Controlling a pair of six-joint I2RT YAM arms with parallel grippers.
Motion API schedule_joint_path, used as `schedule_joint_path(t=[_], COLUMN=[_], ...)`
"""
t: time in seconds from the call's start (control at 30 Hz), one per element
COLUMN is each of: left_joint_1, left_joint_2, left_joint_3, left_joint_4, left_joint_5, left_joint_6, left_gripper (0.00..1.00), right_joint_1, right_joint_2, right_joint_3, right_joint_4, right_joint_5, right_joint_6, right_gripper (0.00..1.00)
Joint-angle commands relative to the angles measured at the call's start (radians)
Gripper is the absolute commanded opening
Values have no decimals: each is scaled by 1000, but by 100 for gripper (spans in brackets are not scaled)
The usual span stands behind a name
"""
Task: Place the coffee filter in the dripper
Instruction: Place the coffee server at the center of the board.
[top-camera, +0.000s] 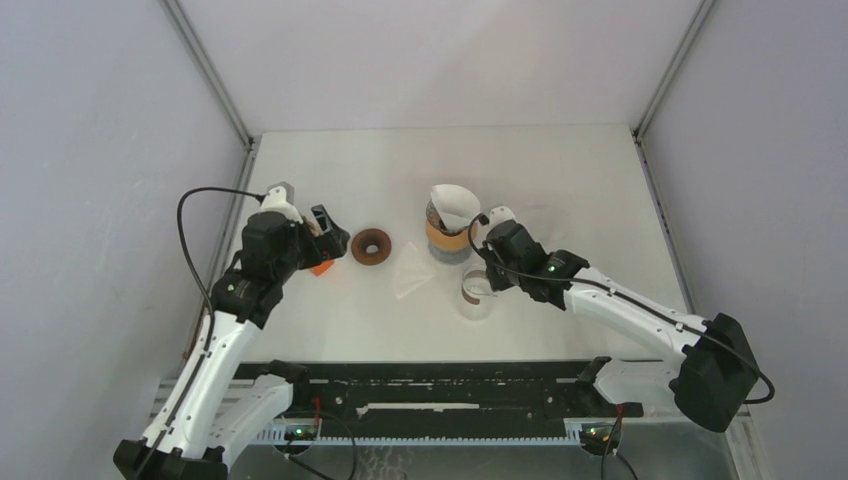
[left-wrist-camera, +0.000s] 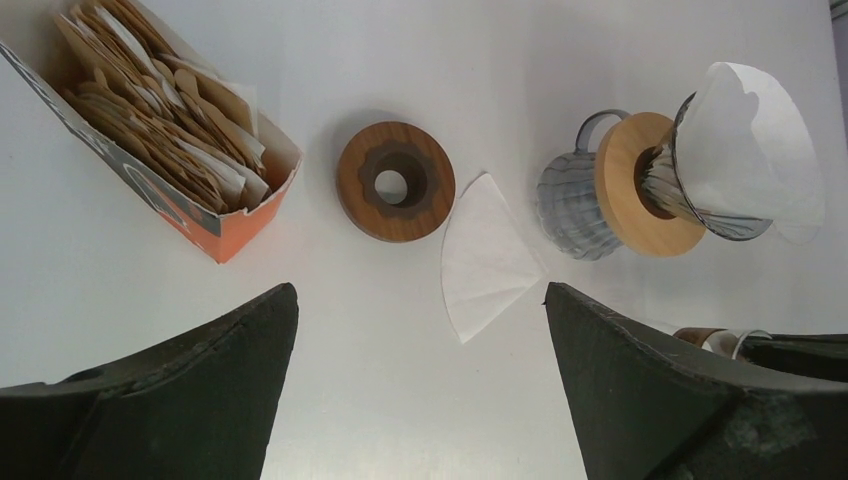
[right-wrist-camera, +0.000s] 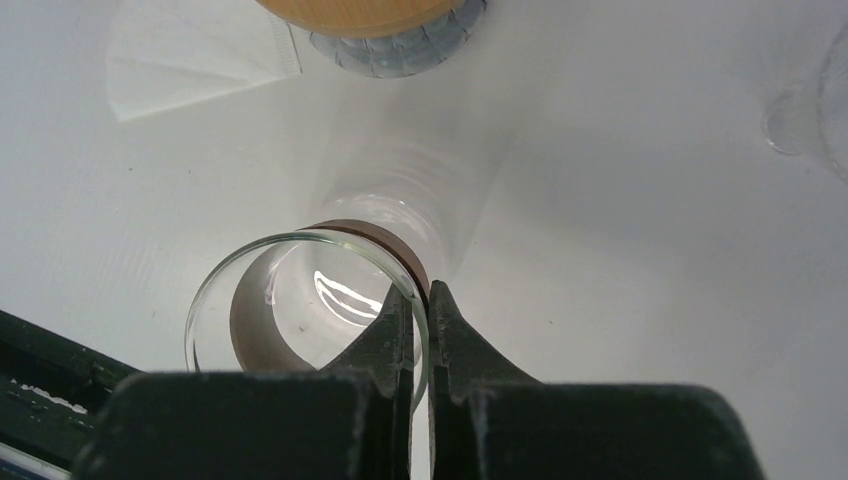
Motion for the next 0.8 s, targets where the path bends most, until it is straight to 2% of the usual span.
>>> schedule_joint_path(t=[0.0,0.1,0.5,0.77], left_joint_1=[-11,-20,-86,-147], left_joint_2=[15,29,91,174], left_joint_3=[-12,-18,-24,5], left_joint_4=[32,40,71,76], left_joint_5=[8,7,-41,-175], left_joint_6=[-63,-73,-100,-126], left_gripper=[98,98,97,95], right_joint_1=[19,20,19,14], right_joint_2=[18,38,-51,-184], right_joint_3=[6,6,22,25], right_joint_4=[117,114,83,73], right_joint_5=[13,6,10,27], right_joint_6=[31,34,45,45], right_gripper=[3,9,54,69])
